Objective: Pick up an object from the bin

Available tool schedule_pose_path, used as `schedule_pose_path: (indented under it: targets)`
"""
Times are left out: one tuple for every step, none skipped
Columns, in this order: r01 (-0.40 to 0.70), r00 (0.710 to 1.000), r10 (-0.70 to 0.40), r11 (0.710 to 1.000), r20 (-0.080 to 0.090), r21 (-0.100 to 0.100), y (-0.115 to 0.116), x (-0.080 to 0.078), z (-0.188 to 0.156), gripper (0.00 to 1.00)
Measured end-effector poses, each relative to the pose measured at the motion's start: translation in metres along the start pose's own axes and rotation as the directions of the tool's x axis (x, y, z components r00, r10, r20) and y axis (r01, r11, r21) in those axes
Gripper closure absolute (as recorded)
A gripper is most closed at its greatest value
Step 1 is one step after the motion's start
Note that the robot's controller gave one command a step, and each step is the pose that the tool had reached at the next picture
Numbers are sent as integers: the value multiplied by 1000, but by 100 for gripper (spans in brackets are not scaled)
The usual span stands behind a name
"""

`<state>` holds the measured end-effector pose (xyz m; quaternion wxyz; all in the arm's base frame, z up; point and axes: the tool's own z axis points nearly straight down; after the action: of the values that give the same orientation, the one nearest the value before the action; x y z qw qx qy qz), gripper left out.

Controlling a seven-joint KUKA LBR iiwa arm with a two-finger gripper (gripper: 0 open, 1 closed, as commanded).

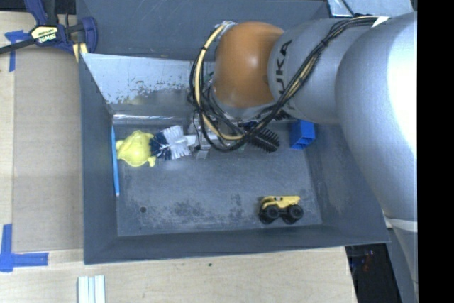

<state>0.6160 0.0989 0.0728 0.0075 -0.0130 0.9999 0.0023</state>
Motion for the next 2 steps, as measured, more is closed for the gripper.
schedule_pose_path:
  targets:
    - [0, 1000, 0, 1000, 0, 0, 0, 0, -9, 100]
    - [-1, 1000, 1, 1000, 1, 0, 0, -1, -21, 100]
